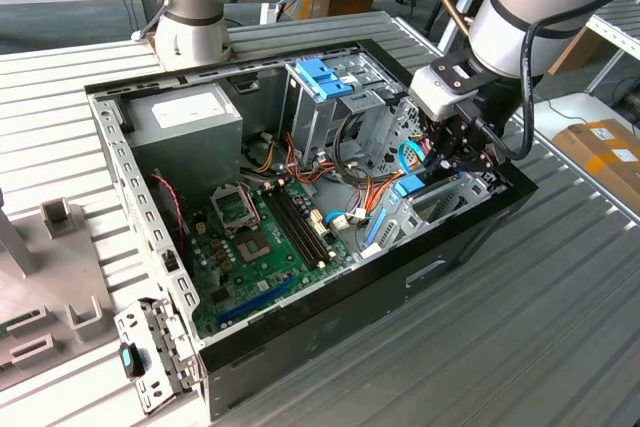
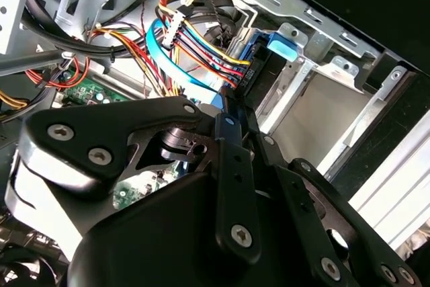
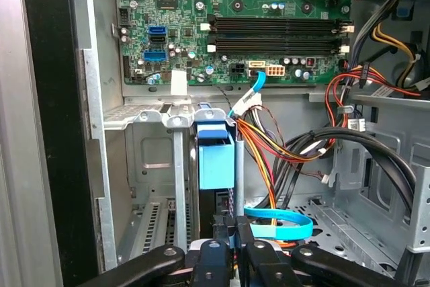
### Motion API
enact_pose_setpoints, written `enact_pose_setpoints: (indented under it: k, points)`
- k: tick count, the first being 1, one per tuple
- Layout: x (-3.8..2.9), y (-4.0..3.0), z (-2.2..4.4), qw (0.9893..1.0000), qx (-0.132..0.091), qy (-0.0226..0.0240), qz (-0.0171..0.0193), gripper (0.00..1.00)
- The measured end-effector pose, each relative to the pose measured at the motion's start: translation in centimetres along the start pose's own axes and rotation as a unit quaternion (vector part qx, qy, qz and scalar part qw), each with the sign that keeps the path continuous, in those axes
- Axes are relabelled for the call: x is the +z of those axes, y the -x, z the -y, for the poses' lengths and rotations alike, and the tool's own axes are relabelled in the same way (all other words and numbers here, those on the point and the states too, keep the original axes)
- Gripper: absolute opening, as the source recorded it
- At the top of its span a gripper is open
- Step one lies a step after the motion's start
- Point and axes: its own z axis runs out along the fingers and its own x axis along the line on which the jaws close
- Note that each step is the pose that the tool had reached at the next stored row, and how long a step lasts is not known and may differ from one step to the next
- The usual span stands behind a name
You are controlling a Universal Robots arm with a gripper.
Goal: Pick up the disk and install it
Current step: 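Insert the second disk wire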
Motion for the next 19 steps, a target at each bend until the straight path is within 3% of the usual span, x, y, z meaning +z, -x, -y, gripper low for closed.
enact_pose_setpoints:
  k: [10, 12, 15, 19]
  points:
    - [0.29, -0.06, -0.04, 1.0000, 0.000, 0.0000, 0.0013, 0.18]
    - [0.27, -0.06, -0.04, 1.0000, 0.000, 0.0000, 0.0009, 0.36]
    - [0.19, -0.06, -0.03, 1.0000, 0.000, 0.0000, 0.0008, 0.36]
    - [-2.31, 0.27, 0.38, 1.0000, 0.000, 0.0000, 0.0009, 0.36]
